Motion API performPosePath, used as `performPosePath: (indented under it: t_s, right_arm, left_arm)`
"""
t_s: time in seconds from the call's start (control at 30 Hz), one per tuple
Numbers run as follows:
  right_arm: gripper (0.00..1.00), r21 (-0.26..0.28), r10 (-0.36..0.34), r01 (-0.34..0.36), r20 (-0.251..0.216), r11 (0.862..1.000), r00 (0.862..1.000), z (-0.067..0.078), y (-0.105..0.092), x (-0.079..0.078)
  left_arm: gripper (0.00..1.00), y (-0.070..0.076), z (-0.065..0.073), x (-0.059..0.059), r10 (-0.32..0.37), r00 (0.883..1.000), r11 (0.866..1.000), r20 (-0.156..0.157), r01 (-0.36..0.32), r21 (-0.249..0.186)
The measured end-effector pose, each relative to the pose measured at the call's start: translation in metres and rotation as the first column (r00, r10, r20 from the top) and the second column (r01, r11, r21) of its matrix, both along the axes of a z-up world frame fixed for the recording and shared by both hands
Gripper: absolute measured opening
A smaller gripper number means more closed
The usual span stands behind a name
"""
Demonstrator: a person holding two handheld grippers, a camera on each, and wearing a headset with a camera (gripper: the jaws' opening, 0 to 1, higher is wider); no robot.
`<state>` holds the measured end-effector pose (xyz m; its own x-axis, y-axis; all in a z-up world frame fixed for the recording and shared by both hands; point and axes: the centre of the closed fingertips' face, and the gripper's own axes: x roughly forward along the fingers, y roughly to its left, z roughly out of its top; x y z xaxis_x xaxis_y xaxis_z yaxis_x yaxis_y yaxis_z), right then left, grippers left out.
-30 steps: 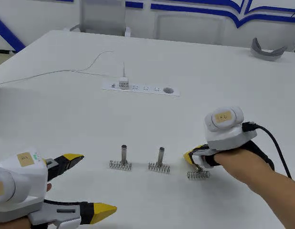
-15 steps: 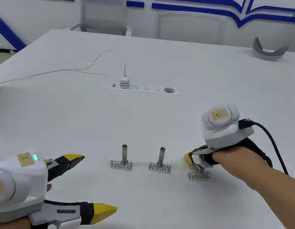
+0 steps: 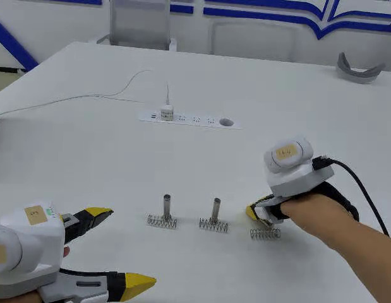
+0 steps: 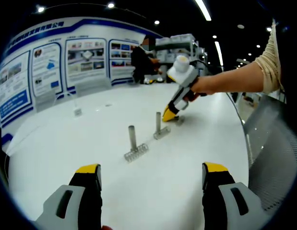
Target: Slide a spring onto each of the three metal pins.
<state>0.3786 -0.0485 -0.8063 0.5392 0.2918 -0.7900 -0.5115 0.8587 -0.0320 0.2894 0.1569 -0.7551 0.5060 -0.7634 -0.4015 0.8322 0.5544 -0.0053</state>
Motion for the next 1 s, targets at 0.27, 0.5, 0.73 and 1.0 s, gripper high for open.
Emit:
performPosePath:
  t_s: [0.27, 0.5, 0.73, 1.0]
  right_arm:
    - [0.09, 0.061, -0.013, 0.010, 0.049, 0.998, 0.999, 0.025, 0.000, -0.005]
    - [0.09, 0.087, -0.010, 0.002, 0.090, 0.996, 0.996, 0.036, 0.003, -0.012]
    - [0.09, 0.107, -0.014, 0.001, 0.121, 0.994, 0.993, 0.042, 0.001, -0.015]
    - [0.09, 0.119, -0.012, -0.004, 0.139, 0.993, 0.990, 0.045, 0.001, -0.016]
  left_arm:
    - [0.88, 0.000, 0.005, 0.000, 0.003, 1.000, 1.000, 0.014, -0.003, -0.001]
    - [0.88, -0.003, 0.008, -0.002, -0.004, 1.000, 1.000, 0.023, 0.004, 0.000]
    - [0.88, -0.003, 0.009, -0.003, -0.003, 1.000, 1.000, 0.026, 0.003, 0.002]
    - [0.88, -0.005, 0.010, -0.003, -0.004, 1.000, 1.000, 0.028, 0.004, 0.002]
